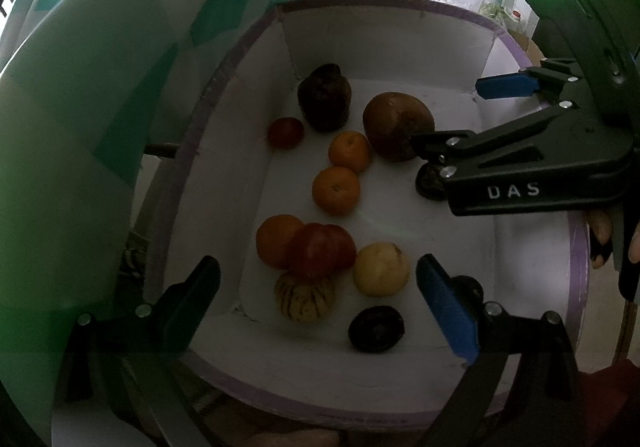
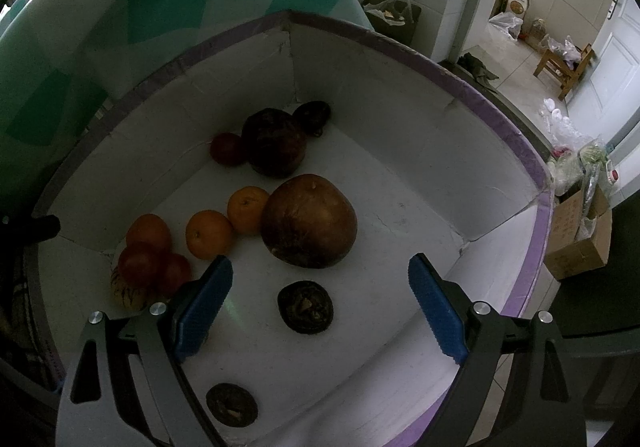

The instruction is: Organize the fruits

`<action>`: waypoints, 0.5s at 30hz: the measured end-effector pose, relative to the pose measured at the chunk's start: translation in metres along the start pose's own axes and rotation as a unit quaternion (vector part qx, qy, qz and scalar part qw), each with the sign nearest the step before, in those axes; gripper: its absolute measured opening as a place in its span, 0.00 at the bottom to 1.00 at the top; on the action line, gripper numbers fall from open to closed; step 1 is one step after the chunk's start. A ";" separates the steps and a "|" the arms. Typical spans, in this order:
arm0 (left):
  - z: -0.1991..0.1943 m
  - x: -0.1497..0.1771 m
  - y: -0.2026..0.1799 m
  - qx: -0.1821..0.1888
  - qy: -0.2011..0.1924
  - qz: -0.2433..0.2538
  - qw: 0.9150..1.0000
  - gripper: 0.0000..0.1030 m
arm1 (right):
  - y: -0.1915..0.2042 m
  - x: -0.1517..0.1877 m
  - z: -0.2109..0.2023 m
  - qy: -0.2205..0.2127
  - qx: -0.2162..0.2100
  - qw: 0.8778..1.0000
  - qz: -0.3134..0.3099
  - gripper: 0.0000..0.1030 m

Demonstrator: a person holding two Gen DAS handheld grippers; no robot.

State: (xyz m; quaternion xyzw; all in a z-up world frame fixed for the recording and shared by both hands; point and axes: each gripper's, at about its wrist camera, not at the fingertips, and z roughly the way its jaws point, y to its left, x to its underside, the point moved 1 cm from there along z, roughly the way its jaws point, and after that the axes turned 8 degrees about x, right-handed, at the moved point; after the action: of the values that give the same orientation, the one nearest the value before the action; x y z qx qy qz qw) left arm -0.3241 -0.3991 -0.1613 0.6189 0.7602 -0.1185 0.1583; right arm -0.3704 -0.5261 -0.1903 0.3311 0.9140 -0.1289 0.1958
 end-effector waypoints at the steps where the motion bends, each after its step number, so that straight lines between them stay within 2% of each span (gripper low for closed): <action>1: 0.000 0.000 0.000 0.000 0.000 0.000 1.000 0.96 | 0.000 0.000 0.000 0.000 0.000 1.000 0.000 0.84; 15: 0.000 0.000 -0.001 -0.003 0.002 -0.007 1.000 0.96 | 0.000 0.000 0.000 0.000 -0.001 1.000 0.000 0.84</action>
State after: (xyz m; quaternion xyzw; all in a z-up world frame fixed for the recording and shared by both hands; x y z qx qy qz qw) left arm -0.3248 -0.3990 -0.1618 0.6130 0.7655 -0.1158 0.1577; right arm -0.3706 -0.5264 -0.1898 0.3313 0.9140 -0.1284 0.1960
